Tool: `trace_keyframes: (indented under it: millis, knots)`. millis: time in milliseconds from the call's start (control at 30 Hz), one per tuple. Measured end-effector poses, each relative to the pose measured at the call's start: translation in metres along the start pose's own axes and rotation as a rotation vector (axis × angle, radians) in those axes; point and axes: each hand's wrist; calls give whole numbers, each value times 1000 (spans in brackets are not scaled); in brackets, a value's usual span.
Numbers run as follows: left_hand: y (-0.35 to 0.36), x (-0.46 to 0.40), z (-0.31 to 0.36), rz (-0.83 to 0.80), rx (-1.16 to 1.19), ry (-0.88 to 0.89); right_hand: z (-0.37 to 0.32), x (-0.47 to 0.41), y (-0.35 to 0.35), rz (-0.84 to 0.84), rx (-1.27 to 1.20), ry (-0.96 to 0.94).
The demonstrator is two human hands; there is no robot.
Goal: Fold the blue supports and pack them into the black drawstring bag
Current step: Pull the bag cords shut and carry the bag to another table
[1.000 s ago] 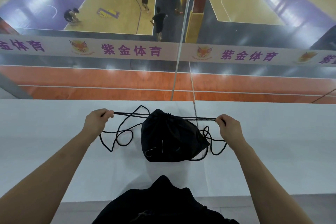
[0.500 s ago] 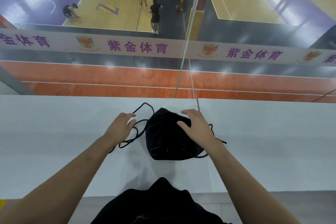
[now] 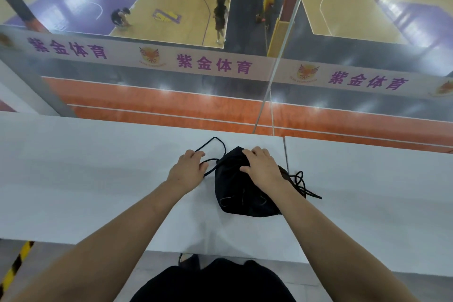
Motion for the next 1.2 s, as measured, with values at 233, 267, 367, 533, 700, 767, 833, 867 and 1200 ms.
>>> trace_keyframes:
  millis: [233,267,367,533,700,767,833,867,1200]
  knots:
    - [-16,54,-10,171,-44,-105,-23,20,-33,144,-43,-252]
    - [-20,66,-10,202,-31,-131,-29,24,-42,168,-71,-299]
    - [-30,108,-12,295,-2,-201,-48,38,-70,251,-113,-432]
    - [-48,184,-29,458,73,-327,-90,64,-105,318,-154,-623]
    - [-58,267,-71,568,133,-488,-166,86,-121,289,-222,-823]
    - [-58,307,-93,602,146,-547,-207,98,-120,257,-257,-912]
    - [-55,349,-118,632,164,-632,-250,114,-114,225,-267,-1001]
    - [-51,372,-132,648,183,-684,-273,124,-109,208,-271,-1045]
    - [21,643,-282,735,296,-1121,-508,273,-5,61,-306,-1459]
Point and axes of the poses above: each hand's wrist, its own x-axis away from the middle knuckle, its own y-axis out of the palm, z = x × y, and after that the axes turned 15 degrees about -y, right-handed
